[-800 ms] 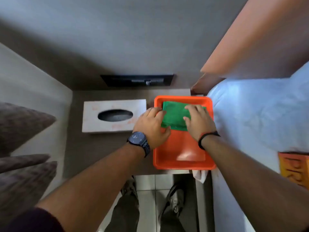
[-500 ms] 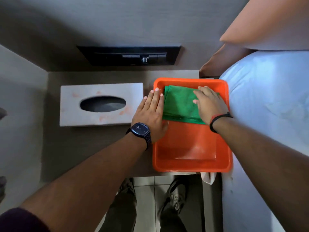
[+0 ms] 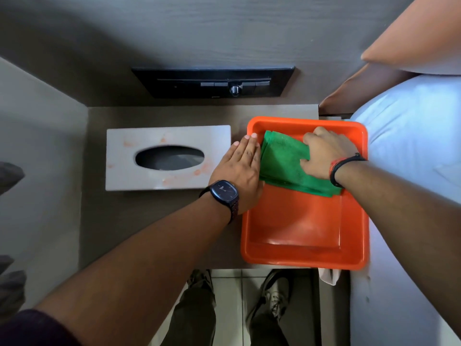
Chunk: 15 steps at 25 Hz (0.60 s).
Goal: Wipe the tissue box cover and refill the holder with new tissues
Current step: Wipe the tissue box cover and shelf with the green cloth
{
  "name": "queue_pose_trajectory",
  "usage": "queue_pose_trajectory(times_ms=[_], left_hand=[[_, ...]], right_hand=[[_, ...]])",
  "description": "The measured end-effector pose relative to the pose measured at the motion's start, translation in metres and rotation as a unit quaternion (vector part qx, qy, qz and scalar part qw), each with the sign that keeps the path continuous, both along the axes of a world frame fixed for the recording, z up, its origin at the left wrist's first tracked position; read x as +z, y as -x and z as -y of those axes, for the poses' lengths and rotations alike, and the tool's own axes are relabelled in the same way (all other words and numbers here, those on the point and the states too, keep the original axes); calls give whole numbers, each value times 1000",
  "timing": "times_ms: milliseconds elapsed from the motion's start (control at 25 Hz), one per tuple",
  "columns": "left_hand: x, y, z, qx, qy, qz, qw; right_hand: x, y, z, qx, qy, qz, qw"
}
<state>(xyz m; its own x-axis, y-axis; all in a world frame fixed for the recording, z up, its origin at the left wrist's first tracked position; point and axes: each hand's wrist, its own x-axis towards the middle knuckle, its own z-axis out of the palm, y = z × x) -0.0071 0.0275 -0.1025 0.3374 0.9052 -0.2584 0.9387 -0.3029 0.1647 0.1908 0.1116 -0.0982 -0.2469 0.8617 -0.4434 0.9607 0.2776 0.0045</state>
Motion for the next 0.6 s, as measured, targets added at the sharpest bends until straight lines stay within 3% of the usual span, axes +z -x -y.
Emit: queue_pose_trajectory(times_ms=[160,280,440,520,600], left_hand=[[29,25,-9,33,4,67,997],[57,80,-11,103,-33,58,992],[67,164,-6,183,-5,17,983],[62,197,-1,212,35,-1,977],[50,218,6,209,75,-24,975]], right_hand=[[41,6,12,-7,50,-60,997],[82,28,19,-74,11,-170,983],[99,93,29,-268,-24,-397,877],[84,129,34,-335,15,-449,829],[61,153,40,-384,60,-455,802]])
